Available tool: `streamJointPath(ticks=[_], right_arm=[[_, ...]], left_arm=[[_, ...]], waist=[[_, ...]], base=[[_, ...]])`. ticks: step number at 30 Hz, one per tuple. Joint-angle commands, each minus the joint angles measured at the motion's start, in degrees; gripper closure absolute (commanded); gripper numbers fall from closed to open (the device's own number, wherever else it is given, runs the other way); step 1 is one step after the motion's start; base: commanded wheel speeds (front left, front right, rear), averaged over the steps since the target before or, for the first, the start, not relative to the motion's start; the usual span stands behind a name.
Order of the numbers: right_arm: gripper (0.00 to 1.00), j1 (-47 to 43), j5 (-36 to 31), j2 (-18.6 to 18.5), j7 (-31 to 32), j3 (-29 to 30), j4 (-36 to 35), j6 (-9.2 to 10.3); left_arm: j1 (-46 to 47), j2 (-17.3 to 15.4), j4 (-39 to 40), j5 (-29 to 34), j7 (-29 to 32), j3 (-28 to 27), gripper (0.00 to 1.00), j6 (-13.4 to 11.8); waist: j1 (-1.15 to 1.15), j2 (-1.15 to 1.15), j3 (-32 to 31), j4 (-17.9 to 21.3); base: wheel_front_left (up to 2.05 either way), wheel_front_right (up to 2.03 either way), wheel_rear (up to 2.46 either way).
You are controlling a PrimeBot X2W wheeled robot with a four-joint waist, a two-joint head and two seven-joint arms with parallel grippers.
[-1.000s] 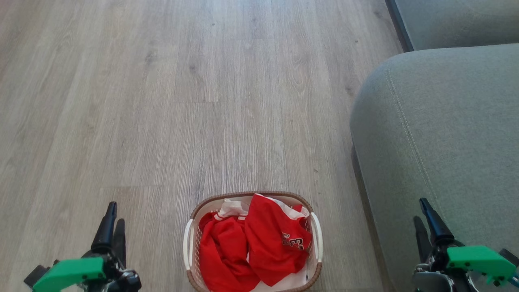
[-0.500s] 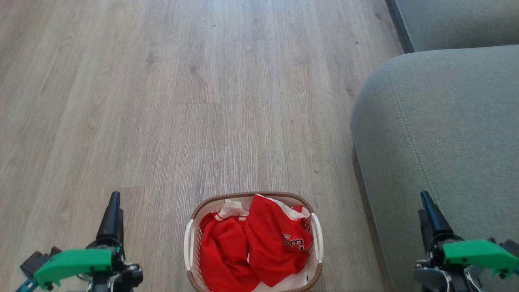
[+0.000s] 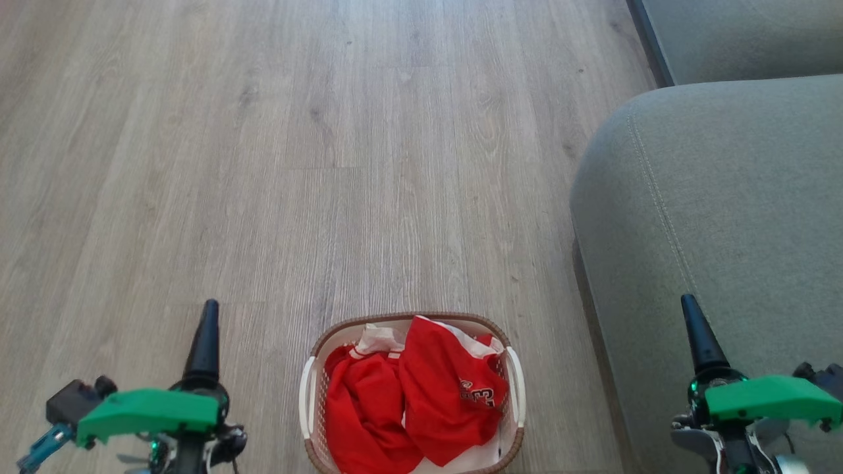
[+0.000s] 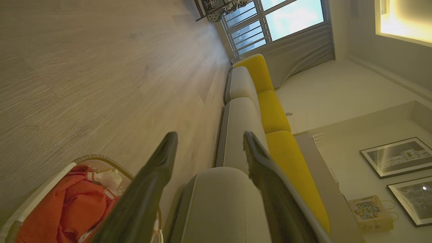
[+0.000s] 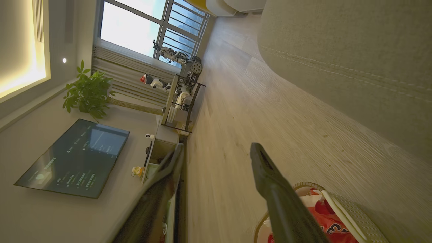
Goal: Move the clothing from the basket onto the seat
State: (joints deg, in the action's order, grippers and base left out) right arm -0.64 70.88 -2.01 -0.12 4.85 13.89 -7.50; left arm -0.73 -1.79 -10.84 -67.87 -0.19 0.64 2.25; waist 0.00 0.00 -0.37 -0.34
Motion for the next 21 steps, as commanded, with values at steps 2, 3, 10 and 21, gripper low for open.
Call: streamJointPath(ticks=[2,3,10,21], right_arm=[[0.00,1.5,-3.0,-0.5,-0.9,-0.7,-3.0,0.00],[0.00,1.4,-3.8,-0.5,-1.1,-0.8,-3.2,0.00],[0.00,1.2,-9.4,-0.5,-2.1,-1.5,-4.4,0.00],[0.00,0.5,-18.1,-0.6,-4.0,-2.8,-5.8,0.00]], left_arm=[[0.9,-0.7,3.0,3.4,-1.0,0.1,0.00,-0.9],[0.8,-0.7,3.2,4.3,-1.2,0.2,0.00,-1.1],[0.2,-0.7,3.9,9.5,-2.2,1.0,0.00,-2.1],[-1.3,-0.8,4.6,18.9,-4.0,1.8,0.00,-3.3]], waist=[[0.00,0.00,0.0,0.0],[0.00,0.00,0.0,0.0],[0.00,0.00,-0.1,-0.1],[0.00,0.00,-0.3,-0.3]], base=[[0.00,0.00,0.00],[0.00,0.00,0.00],[0.00,0.00,0.00],[0.00,0.00,0.00]])
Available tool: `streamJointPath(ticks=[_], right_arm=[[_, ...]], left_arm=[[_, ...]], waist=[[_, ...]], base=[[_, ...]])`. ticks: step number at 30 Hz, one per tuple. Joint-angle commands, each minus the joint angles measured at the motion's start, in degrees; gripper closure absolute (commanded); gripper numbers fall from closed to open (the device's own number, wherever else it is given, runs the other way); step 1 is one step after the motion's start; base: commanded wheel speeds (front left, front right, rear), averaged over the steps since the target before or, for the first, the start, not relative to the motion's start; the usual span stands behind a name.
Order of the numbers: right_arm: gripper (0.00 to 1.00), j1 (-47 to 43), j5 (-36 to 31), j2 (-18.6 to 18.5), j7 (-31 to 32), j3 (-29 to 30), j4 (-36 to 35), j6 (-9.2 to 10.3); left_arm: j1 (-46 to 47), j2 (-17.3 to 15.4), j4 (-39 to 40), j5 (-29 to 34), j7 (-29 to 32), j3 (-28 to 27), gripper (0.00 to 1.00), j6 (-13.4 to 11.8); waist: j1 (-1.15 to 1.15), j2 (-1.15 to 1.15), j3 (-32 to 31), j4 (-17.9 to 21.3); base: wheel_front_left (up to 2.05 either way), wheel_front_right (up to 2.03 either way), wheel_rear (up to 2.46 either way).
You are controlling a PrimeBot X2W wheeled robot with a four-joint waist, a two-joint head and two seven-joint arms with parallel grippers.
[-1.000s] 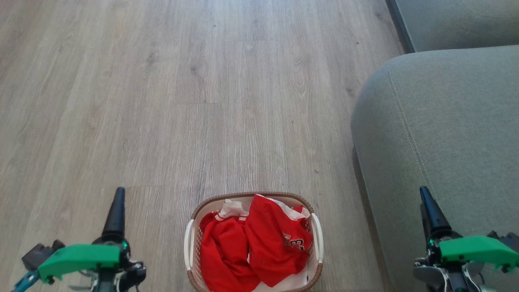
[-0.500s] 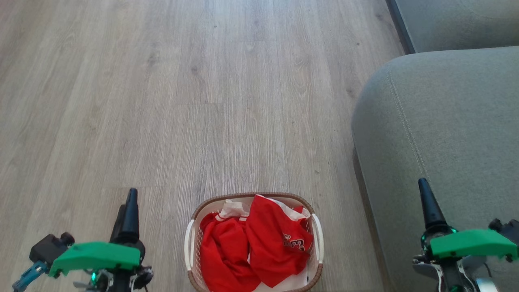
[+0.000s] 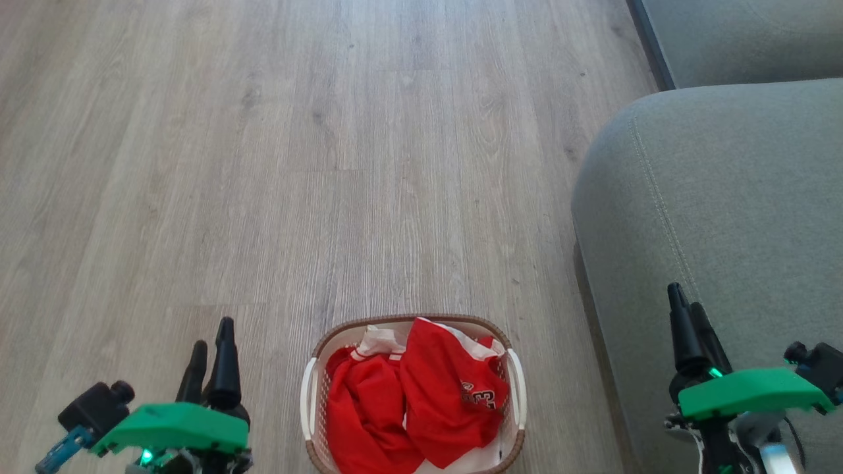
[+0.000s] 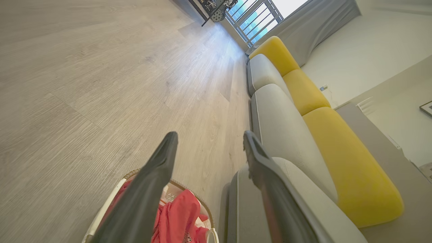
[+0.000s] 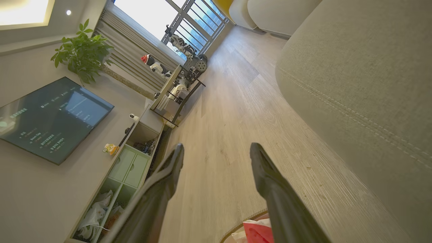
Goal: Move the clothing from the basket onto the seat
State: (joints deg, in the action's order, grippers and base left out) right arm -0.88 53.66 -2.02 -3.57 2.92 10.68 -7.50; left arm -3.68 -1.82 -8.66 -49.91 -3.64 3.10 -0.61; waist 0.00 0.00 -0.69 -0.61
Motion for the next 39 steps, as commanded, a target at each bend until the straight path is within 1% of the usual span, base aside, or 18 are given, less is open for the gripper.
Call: streamJointPath(ticks=[1,23,39], right_arm=[[0.00,0.7,-1.6,-0.6,-0.7,-1.0,-2.6,0.00],[0.00,-0.1,-17.3,-0.7,-4.4,-3.2,-4.3,0.01],[0.00,-0.7,-27.1,-0.7,-7.0,-4.5,-5.8,0.01]], left_arm=[[1.5,-0.7,2.5,1.7,-0.7,-0.6,0.00,-0.5],[-0.3,-0.9,3.0,18.8,-4.4,1.6,0.00,-3.5],[-1.3,-1.0,3.3,28.8,-6.9,2.4,0.00,-5.1]], waist=[[0.00,0.00,0.0,0.0],[0.00,0.00,-0.3,-0.3],[0.00,0.00,-0.5,-0.5]], base=[[0.00,0.00,0.00],[0.00,0.00,0.00],[0.00,0.00,0.00]])
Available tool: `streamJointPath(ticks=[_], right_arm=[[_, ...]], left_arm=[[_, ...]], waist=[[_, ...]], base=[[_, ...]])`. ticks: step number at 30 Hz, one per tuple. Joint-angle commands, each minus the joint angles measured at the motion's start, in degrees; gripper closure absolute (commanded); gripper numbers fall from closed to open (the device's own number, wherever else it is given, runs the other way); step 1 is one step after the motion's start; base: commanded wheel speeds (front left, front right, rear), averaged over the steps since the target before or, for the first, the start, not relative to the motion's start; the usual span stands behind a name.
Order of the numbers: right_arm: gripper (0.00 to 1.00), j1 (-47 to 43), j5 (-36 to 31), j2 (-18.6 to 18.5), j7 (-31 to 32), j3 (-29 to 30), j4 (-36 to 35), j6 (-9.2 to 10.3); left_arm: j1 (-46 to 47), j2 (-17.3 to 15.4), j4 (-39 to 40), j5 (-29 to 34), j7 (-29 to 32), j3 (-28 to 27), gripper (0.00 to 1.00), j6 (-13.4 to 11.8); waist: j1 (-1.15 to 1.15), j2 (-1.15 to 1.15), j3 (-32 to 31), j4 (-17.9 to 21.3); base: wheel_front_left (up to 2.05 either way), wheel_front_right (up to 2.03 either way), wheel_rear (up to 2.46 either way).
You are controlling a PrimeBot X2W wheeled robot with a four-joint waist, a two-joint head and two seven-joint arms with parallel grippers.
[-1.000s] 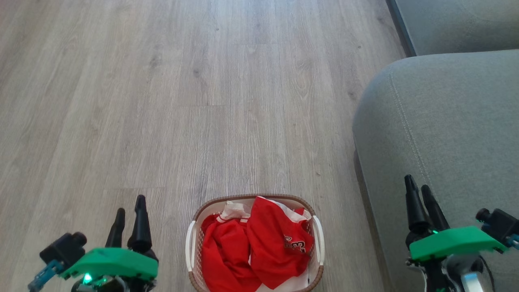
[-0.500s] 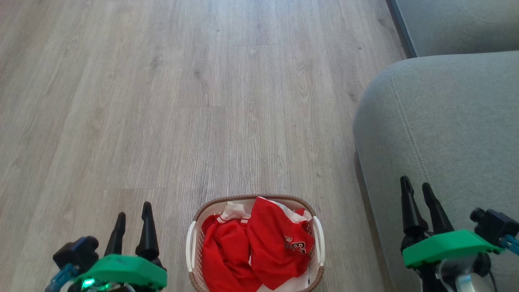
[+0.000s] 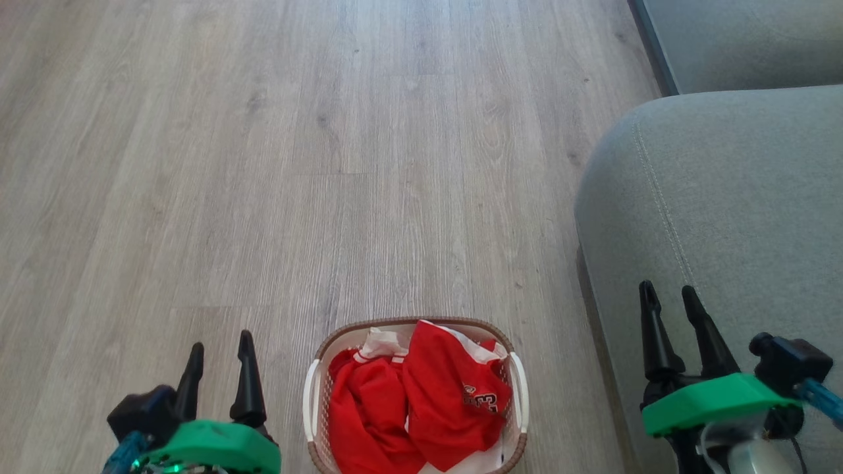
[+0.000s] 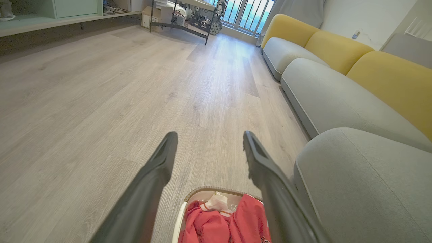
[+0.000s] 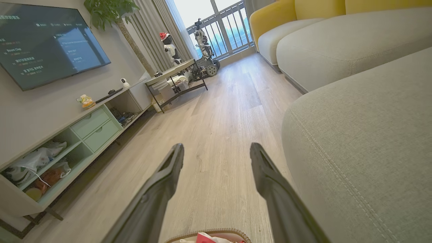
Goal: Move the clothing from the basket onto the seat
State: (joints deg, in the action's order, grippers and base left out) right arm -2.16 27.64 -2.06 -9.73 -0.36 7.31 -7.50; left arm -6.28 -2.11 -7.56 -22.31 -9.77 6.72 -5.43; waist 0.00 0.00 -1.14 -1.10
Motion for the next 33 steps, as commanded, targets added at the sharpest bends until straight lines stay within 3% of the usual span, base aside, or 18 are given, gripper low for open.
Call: streamJointPath(ticks=[1,25,33], right_arm=[[0.00,0.6,-1.8,-0.7,-1.0,-1.3,-2.5,0.01],[0.00,-1.5,-18.2,-0.8,-5.2,-4.1,-2.1,0.01],[0.00,-1.3,-18.0,-0.8,-5.3,-4.3,0.5,0.01]], left_arm=[[1.2,-0.7,2.3,1.8,-1.0,-1.1,0.00,-0.4],[-1.7,-0.8,4.1,17.0,-5.2,0.5,0.00,-3.3],[-1.7,-0.8,3.8,16.2,-5.2,0.7,0.00,-3.6]], waist=[[0.00,0.00,0.0,0.0],[0.00,0.00,-1.1,-0.4],[0.00,0.00,-0.6,-0.6]], base=[[0.00,0.00,0.00],[0.00,0.00,0.00],[0.00,0.00,0.00]])
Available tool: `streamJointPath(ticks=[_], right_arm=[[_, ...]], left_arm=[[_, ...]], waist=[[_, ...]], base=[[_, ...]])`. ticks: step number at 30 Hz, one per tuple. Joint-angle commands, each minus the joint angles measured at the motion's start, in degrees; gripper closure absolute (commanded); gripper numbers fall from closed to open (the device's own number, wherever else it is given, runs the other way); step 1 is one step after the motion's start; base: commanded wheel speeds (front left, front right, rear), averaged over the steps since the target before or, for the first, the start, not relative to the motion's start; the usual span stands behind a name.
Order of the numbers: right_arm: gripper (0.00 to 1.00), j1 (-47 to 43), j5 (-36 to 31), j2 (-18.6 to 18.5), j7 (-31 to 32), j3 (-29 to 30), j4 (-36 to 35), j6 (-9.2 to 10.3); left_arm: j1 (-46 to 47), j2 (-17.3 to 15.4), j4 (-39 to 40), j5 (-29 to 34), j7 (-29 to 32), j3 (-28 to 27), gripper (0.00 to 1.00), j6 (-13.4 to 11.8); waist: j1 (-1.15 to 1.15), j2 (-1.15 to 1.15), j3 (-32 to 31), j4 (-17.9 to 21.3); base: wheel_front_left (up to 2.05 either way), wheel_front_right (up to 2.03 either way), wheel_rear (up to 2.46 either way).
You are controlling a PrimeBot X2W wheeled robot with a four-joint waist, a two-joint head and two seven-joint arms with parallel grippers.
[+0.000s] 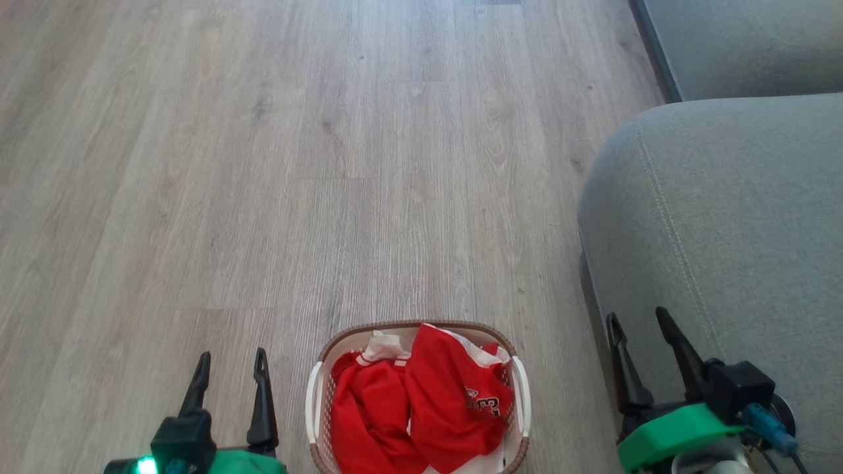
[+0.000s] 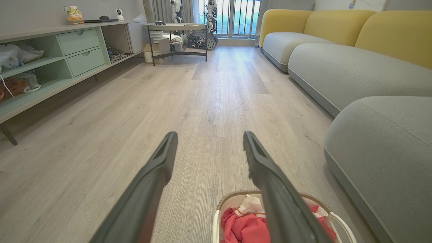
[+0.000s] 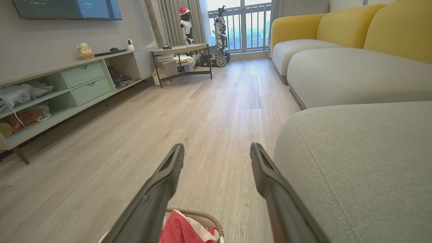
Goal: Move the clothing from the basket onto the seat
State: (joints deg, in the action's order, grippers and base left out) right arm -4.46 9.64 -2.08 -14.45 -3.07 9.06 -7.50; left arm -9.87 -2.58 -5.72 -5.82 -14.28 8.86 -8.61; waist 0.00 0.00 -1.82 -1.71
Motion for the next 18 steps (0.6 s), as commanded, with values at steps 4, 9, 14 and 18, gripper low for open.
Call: streamJointPath(ticks=[4,9,14,18], right_arm=[[0.00,1.2,0.2,-0.8,-0.5,-1.6,-0.3,0.01],[0.00,1.6,0.2,-0.8,-0.5,-1.7,0.5,0.01],[0.00,1.8,0.2,-0.8,-0.5,-1.6,0.5,0.01],[0.00,1.9,0.3,-0.8,-0.5,-1.6,0.5,0.01]], left_arm=[[2.0,-0.3,1.8,-0.5,-0.7,-1.4,0.00,-0.3],[2.1,-0.3,1.8,-0.7,-0.7,-1.5,0.00,-0.3],[2.2,-0.3,1.7,-0.9,-0.7,-1.5,0.00,-0.3],[2.3,-0.3,1.5,-1.0,-0.7,-1.5,0.00,-0.3]], waist=[[0.00,0.00,0.3,-0.1],[0.00,0.00,0.5,0.0],[0.00,0.00,0.6,0.0],[0.00,0.00,0.6,0.0]], base=[[0.00,0.00,0.00],[0.00,0.00,0.00],[0.00,0.00,0.00],[0.00,0.00,0.00]])
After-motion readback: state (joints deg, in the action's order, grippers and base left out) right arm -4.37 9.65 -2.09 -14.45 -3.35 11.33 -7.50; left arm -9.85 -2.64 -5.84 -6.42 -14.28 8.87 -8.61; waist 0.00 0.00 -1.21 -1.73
